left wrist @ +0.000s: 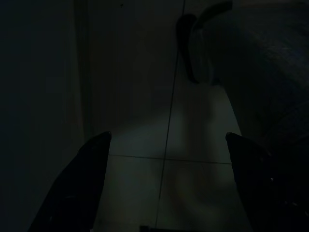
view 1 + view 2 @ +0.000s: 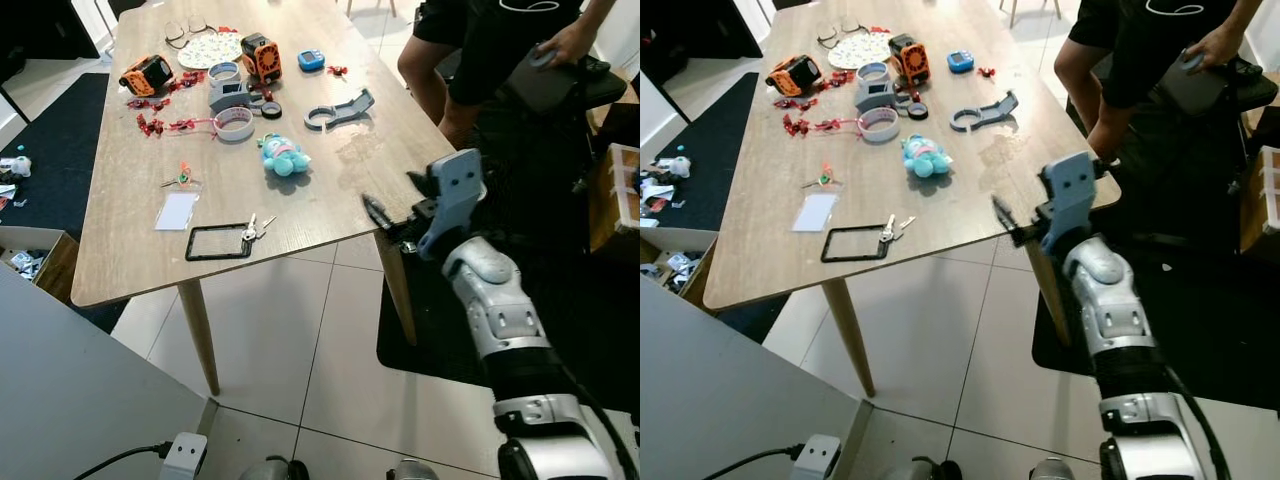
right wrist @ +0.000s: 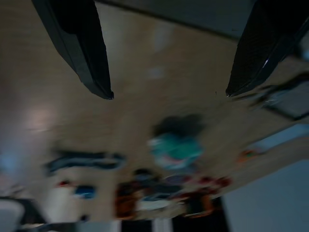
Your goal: Hang keys on a hook
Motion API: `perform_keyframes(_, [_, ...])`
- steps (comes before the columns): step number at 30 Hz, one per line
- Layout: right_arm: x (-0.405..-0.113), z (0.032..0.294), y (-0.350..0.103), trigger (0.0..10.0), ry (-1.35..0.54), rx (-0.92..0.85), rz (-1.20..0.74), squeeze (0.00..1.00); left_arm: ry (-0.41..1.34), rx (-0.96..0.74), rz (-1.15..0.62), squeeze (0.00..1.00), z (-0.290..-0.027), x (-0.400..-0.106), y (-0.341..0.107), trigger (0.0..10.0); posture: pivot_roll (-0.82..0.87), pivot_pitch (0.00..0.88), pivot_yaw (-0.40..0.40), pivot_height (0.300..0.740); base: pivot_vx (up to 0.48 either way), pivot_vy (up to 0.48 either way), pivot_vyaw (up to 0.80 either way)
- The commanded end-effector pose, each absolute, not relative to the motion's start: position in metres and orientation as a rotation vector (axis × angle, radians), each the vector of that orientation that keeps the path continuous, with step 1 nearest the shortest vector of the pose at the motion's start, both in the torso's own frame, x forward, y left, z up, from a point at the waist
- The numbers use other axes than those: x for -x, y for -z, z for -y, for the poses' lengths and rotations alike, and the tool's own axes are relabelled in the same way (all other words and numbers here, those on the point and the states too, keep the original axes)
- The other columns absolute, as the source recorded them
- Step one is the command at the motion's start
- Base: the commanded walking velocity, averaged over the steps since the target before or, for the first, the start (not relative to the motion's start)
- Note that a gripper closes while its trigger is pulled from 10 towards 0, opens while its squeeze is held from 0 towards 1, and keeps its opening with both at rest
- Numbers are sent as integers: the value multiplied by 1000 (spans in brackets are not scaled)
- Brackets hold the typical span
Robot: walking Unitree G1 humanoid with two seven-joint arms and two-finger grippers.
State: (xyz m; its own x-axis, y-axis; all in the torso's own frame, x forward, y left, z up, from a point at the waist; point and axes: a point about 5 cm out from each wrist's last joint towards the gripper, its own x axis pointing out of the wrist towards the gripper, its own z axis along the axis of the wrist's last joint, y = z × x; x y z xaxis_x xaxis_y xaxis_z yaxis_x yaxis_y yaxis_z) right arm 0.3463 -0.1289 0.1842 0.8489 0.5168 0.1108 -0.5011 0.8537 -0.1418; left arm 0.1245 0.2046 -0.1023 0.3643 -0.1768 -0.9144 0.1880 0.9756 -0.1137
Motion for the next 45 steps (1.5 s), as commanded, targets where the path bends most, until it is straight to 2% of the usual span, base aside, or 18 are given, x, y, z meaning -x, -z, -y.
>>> perform_keyframes(1, [-344, 122, -177, 10000, -562, 117, 129, 0, 266, 0, -1207, 0, -198, -116, 106, 10000, -125, 148, 128, 740, 0, 0, 0])
perform_keyframes(5, [-343, 116, -174, 10000, -578, 118, 123, 0, 267, -1, -1206, 0, -197, -116, 106, 10000, -122, 147, 127, 740, 0, 0, 0])
perform_keyframes(7, [-338, 97, -168, 10000, -642, 119, 113, 0, 267, 5, -1200, 0, -195, -119, 106, 10000, -118, 144, 125, 740, 0, 0, 772])
perform_keyframes(12, [-337, 90, -167, 10000, -669, 119, 110, 0, 267, 10, -1201, 0, -194, -118, 106, 10000, -119, 143, 125, 740, 0, 0, 794])
perform_keyframes(37, [-349, 145, -177, 10000, -504, 233, 92, 0, 287, 25, -1204, 0, -197, -114, 106, 10000, -127, 138, 124, 740, 0, 0, 794])
perform_keyframes(45, [-354, 172, -181, 10000, -387, 302, 67, 0, 298, 31, -1202, 0, -196, -115, 106, 10000, -129, 134, 122, 740, 0, 0, 195])
